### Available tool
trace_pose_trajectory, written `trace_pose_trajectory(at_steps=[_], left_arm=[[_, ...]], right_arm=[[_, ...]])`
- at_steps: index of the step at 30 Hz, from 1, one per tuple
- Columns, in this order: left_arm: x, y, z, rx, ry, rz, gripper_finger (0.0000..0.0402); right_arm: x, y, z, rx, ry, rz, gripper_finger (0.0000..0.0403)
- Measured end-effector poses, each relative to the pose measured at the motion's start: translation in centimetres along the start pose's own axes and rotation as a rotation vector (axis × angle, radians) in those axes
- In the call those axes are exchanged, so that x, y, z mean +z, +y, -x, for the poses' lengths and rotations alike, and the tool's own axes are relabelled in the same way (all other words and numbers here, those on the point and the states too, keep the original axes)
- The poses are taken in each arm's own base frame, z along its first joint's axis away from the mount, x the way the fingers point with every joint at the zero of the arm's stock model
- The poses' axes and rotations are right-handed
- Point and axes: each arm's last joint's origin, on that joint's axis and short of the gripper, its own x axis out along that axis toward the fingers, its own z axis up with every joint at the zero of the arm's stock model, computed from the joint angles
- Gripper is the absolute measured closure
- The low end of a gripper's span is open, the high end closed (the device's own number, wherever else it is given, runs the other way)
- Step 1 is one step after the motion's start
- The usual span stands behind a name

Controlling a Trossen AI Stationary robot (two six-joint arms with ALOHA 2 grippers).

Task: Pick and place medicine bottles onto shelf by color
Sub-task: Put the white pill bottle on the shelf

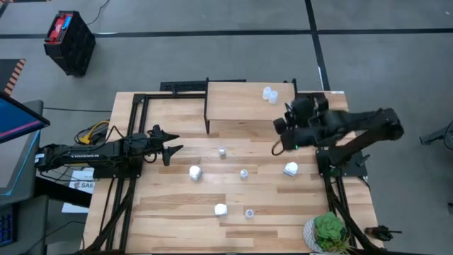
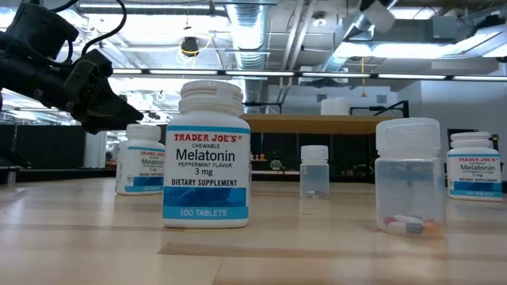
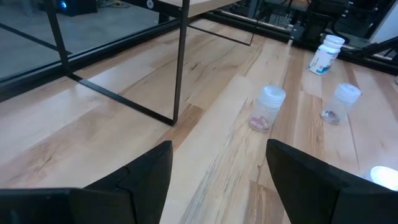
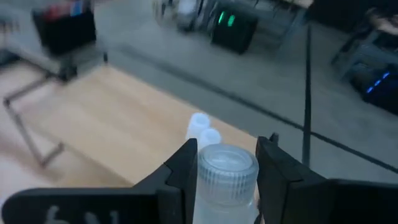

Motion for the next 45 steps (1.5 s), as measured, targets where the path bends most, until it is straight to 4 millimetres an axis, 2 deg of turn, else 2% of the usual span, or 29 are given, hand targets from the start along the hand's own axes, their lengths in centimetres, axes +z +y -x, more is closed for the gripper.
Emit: trace_pose_trajectory(at_steps=[3,9,15,22,32,38,45], left_arm=[[0.0,0.0,0.0,0.0,-0.001,0.001,0.0155],[0.0,0.0,0.0,0.0,-0.001,0.001,0.0155],[0.0,0.0,0.0,0.0,-0.001,0.0,0.0155],[0.0,0.0,0.0,0.004,-0.002,0.0,0.0155],[0.0,0.0,0.0,0.004,-0.002,0.0,0.0155],[0.0,0.0,0.0,0.005,-0.002,0.0,0.0155],[-0.1,0.0,-0.1,0.008,0.012,-0.003,0.0155]], right_arm=[[-3.1,0.6,-0.7,-0.038,-0.105,-0.067,0.0271],[-8.5,2.4,-3.3,-0.13,-0.35,-0.267,0.0274],[-11.6,4.3,-6.7,-0.193,-0.361,-0.354,0.027],[-12.5,6.3,-9.9,-0.284,-0.353,-0.337,0.0269],[-11.2,7.9,-13.1,-0.379,-0.351,-0.352,0.0269],[-12.3,8.9,-14.2,-0.398,-0.328,-0.289,0.0269],[-12.7,9.1,-14.7,-0.407,-0.329,-0.288,0.0269]])
